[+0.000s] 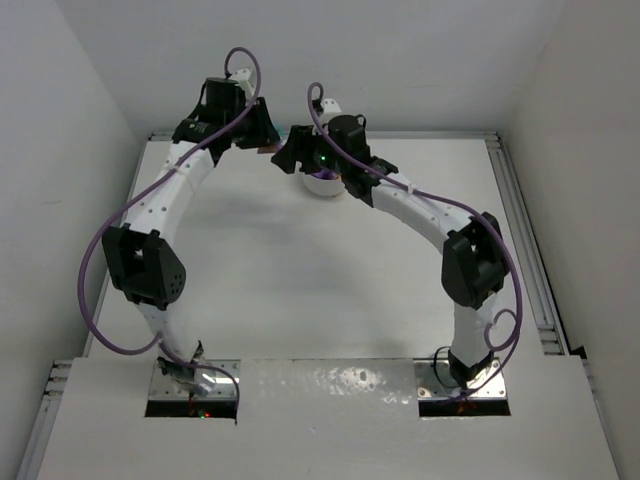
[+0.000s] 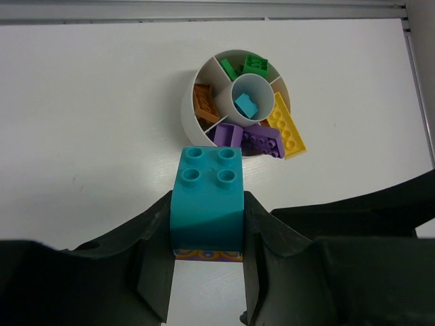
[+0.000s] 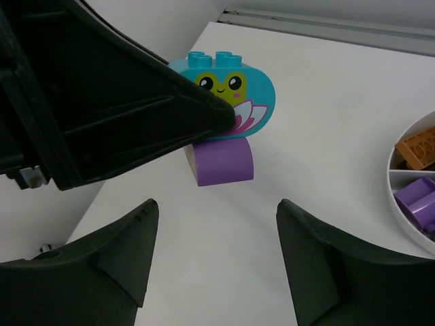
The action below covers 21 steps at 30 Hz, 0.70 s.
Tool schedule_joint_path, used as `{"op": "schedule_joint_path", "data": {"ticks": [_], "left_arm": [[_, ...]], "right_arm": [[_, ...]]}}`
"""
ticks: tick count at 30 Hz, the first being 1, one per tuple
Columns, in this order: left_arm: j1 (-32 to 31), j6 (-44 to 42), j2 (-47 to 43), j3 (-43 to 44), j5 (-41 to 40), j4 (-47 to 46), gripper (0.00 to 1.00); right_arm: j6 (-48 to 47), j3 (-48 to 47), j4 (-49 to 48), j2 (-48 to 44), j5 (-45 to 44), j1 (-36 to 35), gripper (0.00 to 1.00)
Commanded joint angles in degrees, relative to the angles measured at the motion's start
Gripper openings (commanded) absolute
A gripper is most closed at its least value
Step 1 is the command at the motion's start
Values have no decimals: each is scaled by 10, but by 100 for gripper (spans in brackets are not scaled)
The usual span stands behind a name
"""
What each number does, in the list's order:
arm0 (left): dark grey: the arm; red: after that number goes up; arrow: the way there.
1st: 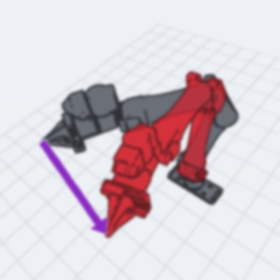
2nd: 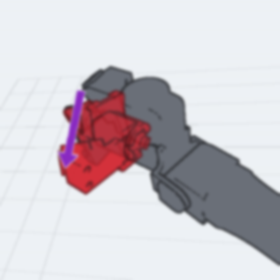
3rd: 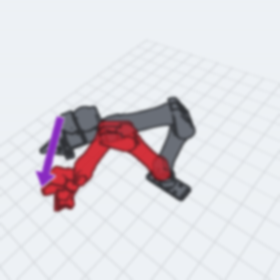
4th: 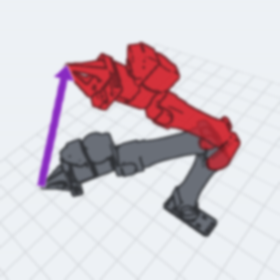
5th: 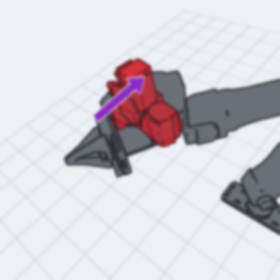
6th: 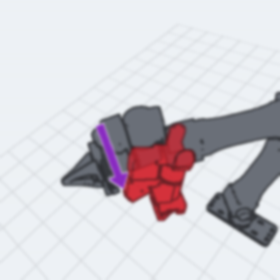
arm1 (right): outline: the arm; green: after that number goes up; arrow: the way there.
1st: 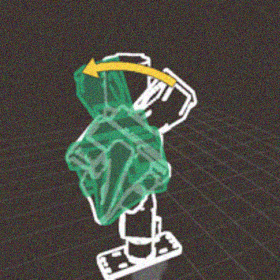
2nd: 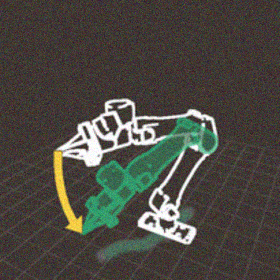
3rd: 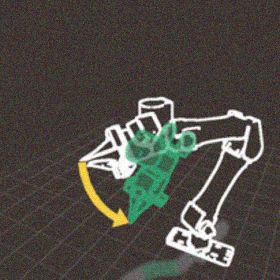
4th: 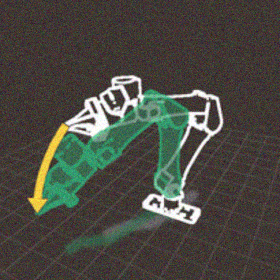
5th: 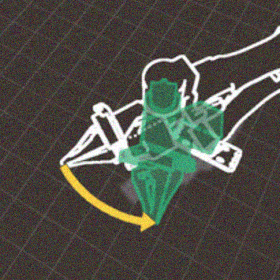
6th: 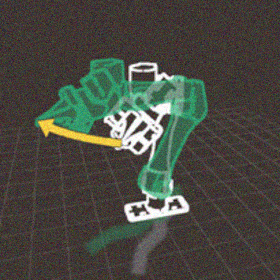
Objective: Sort the legos into containers by color
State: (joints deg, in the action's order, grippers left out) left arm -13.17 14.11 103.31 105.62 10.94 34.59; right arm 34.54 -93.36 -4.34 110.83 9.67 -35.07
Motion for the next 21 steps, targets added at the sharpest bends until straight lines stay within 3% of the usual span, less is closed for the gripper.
{"op": "schedule_joint_path", "data": {"ticks": [1, 7, 13, 20, 21], "left_arm": [[-5, 21, -5, 9, 18, -14, 0], [-5, 23, -7, 2, 26, -4, 0], [-9, 25, -7, -3, 32, -6, 0], [-9, 27, -5, -9, 31, -9, 0], [-9, 28, -3, -9, 33, -11, 0]], "right_arm": [[29, -31, -45, 18, 8, -4, 70], [30, -45, -60, 40, -10, -4, 69], [33, -67, -71, 59, -13, -4, 60], [31, -64, -88, 55, -11, -4, 62], [32, -64, -89, 56, -14, -4, 58]]}}
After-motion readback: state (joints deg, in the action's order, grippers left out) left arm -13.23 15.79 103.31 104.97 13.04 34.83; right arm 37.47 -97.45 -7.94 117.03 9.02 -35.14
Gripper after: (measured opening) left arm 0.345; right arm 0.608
